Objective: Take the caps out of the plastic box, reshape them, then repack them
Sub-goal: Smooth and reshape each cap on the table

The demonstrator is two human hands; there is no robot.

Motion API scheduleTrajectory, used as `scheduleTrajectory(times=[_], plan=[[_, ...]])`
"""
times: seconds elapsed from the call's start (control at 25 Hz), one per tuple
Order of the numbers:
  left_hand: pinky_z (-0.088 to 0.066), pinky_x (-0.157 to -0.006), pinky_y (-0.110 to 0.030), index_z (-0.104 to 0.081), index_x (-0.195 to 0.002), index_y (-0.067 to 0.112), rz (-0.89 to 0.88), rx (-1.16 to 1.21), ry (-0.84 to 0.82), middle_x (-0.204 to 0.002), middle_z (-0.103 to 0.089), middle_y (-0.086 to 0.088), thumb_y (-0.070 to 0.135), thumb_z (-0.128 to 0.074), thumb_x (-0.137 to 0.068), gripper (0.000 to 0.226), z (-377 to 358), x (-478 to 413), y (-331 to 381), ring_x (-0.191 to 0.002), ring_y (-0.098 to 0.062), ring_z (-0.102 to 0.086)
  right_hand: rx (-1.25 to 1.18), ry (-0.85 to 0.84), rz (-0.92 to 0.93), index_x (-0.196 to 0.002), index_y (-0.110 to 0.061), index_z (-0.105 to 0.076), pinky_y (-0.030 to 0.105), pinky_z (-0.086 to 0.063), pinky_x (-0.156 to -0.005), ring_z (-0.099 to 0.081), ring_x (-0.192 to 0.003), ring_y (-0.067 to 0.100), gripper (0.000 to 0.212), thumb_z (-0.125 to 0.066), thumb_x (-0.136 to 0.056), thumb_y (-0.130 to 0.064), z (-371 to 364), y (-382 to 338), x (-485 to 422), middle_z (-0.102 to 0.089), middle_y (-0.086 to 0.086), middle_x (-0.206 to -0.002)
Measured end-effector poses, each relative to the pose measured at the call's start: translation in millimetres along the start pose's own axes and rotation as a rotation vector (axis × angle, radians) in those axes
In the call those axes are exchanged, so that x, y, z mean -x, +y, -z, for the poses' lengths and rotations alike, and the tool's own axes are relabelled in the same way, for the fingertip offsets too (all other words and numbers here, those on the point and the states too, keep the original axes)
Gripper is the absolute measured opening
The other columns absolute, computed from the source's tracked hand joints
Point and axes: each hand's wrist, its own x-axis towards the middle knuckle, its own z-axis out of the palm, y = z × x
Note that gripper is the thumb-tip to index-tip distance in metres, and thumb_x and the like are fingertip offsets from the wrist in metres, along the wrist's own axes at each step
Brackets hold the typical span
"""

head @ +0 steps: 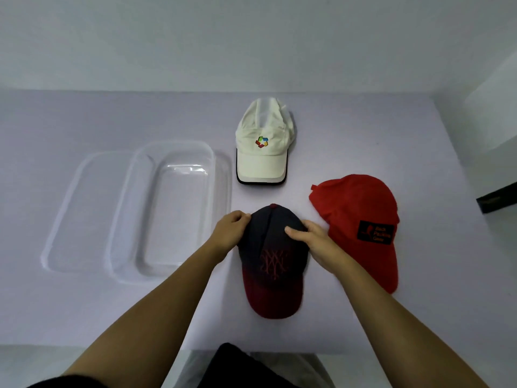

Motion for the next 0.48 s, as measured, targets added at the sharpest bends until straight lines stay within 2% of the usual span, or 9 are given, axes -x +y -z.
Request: scheduleTrajectory(times=[0.04,0.12,0.2,0.28,0.36,0.4,0.48], plan=[[-0.038,-0.066,-0.028,-0.056,-0.083,0.008,0.01,0.007,0.014,-0.079,-0.053,-0.003,0.033,-0.043,-0.096,0.031,-2,-6,-3,-0.073,-0.016,-0.046,-0.083,0.04,-0.044,-0.119,-0.012,-0.058,0.037,-0.042,-0.105,-0.058,-0.112,0.018,0.047,-0.06,-0.085,-0.044,0,3,-7,-0.061,0.002,-0.124],[-0.039,-0.066,-0.028,-0.058,-0.084,0.007,0.008,0.016,0.064,-0.079,-0.055,-0.002,0.028,-0.043,-0.095,0.028,-5,-14,-1,-0.072,-0.016,-0.048,-0.154,0.117,-0.107,-0.124,-0.013,-0.056,0.039,-0.035,-0.11,-0.051,-0.119,0.018,0.05,-0.039,-0.094,-0.049,3,4,-21,-0.055,0.0,-0.128],[-0.035,-0.06,-0.027,-0.055,-0.078,0.005,0.006,-0.013,0.134,-0.073,-0.051,-0.003,0.024,-0.041,-0.093,0.027,-11,-18,3,-0.065,-0.015,-0.044,0.031,0.14,-0.06,-0.119,-0.015,-0.061,0.043,-0.038,-0.108,-0.054,-0.117,0.02,0.045,-0.039,-0.094,-0.045,8,6,-28,-0.06,0.003,-0.127],[-0.028,-0.053,-0.027,-0.039,-0.063,0.01,-0.004,-0.063,0.187,-0.062,-0.037,-0.002,0.024,-0.039,-0.091,0.031,-18,-17,7,-0.056,-0.014,-0.033,0.152,0.122,0.006,-0.11,-0.015,-0.064,0.045,-0.043,-0.104,-0.058,-0.112,0.019,0.039,-0.045,-0.092,-0.044,10,5,-27,-0.065,0.004,-0.118],[-0.024,-0.052,-0.027,-0.03,-0.062,0.013,-0.02,-0.074,0.208,-0.06,-0.031,-0.002,0.027,-0.039,-0.09,0.033,-19,-16,7,-0.055,-0.014,-0.028,0.112,0.105,0.033,-0.102,-0.007,-0.064,0.047,-0.045,-0.101,-0.059,-0.105,0.019,0.036,-0.045,-0.095,-0.037,11,1,-23,-0.066,0.011,-0.11],[-0.024,-0.053,-0.028,-0.032,-0.064,0.012,-0.016,-0.06,0.2,-0.062,-0.031,-0.002,0.027,-0.04,-0.089,0.03,-17,-18,7,-0.057,-0.015,-0.029,0.064,0.099,0.02,-0.1,-0.003,-0.063,0.045,-0.046,-0.101,-0.059,-0.102,0.021,0.033,-0.044,-0.097,-0.03,12,-2,-24,-0.065,0.017,-0.112],[-0.024,-0.055,-0.029,-0.035,-0.069,0.012,0.024,-0.036,0.174,-0.066,-0.033,-0.004,0.024,-0.041,-0.087,0.023,-11,-22,6,-0.06,-0.016,-0.03,0.007,0.078,-0.035,-0.1,-0.003,-0.062,0.039,-0.046,-0.098,-0.06,-0.102,0.022,0.027,-0.043,-0.098,-0.022,12,-8,-28,-0.065,0.016,-0.113]])
